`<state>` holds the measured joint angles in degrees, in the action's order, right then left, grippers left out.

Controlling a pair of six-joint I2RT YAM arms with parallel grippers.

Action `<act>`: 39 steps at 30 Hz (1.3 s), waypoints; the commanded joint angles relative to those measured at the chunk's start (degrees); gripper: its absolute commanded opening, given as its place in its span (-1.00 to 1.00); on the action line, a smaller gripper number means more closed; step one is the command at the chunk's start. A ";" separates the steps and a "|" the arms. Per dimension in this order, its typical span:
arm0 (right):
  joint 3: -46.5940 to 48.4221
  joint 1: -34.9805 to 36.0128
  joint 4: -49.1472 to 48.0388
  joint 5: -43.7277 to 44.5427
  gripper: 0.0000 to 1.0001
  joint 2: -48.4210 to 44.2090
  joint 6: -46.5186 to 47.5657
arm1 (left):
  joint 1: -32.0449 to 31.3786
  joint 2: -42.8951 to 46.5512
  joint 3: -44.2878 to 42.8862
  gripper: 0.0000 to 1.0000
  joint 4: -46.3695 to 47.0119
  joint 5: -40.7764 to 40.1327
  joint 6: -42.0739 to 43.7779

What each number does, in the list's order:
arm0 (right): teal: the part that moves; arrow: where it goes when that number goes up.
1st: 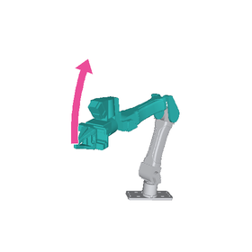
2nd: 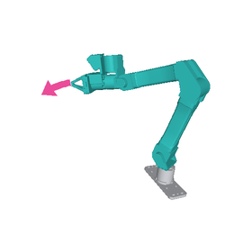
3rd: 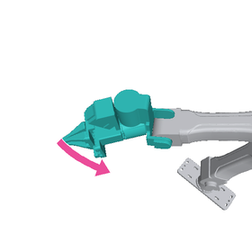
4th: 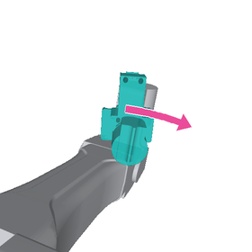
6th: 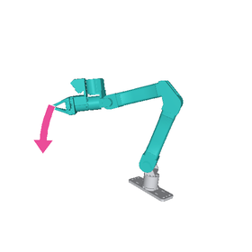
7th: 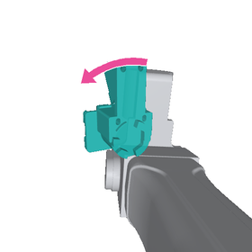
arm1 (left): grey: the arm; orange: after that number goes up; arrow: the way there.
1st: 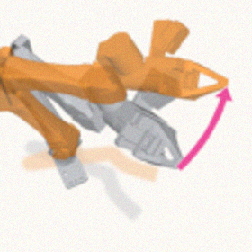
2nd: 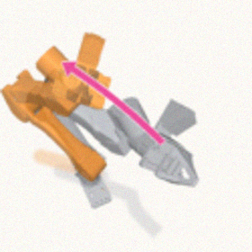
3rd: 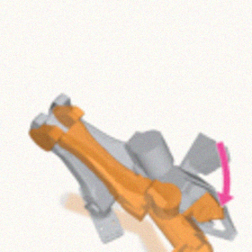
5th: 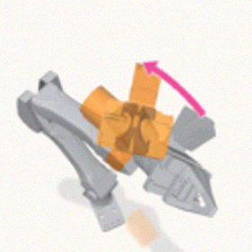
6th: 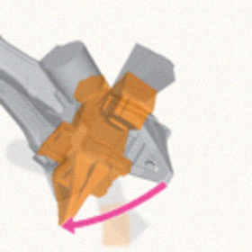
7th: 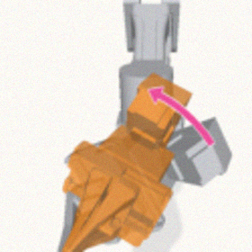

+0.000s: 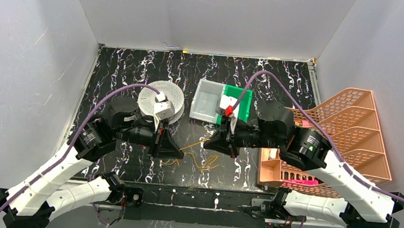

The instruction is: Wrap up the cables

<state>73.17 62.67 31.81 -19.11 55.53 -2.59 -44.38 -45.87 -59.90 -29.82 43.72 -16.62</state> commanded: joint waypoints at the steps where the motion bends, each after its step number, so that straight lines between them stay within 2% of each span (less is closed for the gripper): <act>1: 8.92 -0.18 7.67 -1.20 -1.00 1.51 4.88 | -0.17 0.18 0.70 -1.00 -2.15 2.05 1.30; 4: 12.27 -0.19 9.58 -1.99 -1.00 3.10 5.60 | -0.17 -0.13 0.10 -1.00 -1.34 0.94 1.40; 8: 13.64 -0.18 10.97 -2.33 -1.00 5.00 5.80 | -0.16 -1.38 -2.90 -0.74 -1.18 -0.17 2.31; 11: 14.14 -0.18 12.39 0.02 -1.00 6.02 5.65 | -0.17 -1.77 -4.53 -0.69 -1.16 -2.06 2.63; 13: 13.21 -0.18 12.09 4.78 -1.00 5.83 5.44 | -0.18 -1.55 -5.65 -0.37 -1.81 -6.38 2.87; 16: 13.15 -0.18 13.42 15.75 -1.00 7.24 5.07 | -0.15 -1.38 -7.60 -0.11 -4.34 -13.42 4.03; 20: 13.10 -0.18 15.06 25.70 -1.00 10.14 5.05 | -0.18 -1.52 -9.16 0.28 -7.13 -24.02 4.49; 24: 11.94 -0.18 14.81 36.02 -1.00 12.29 5.30 | -0.18 -2.51 -10.12 0.45 -8.99 -31.79 4.47; 35: 5.25 -0.18 5.83 60.31 -1.00 13.29 7.21 | -0.17 -10.93 -11.22 0.67 -11.82 -51.00 3.88; 39: 2.69 -0.27 3.73 64.39 -1.00 12.06 5.26 | -0.16 -14.86 -10.31 0.96 -10.86 -55.42 4.50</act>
<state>77.47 62.63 41.52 36.16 69.76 3.68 -44.38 -58.19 -69.23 -40.25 -3.95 -12.69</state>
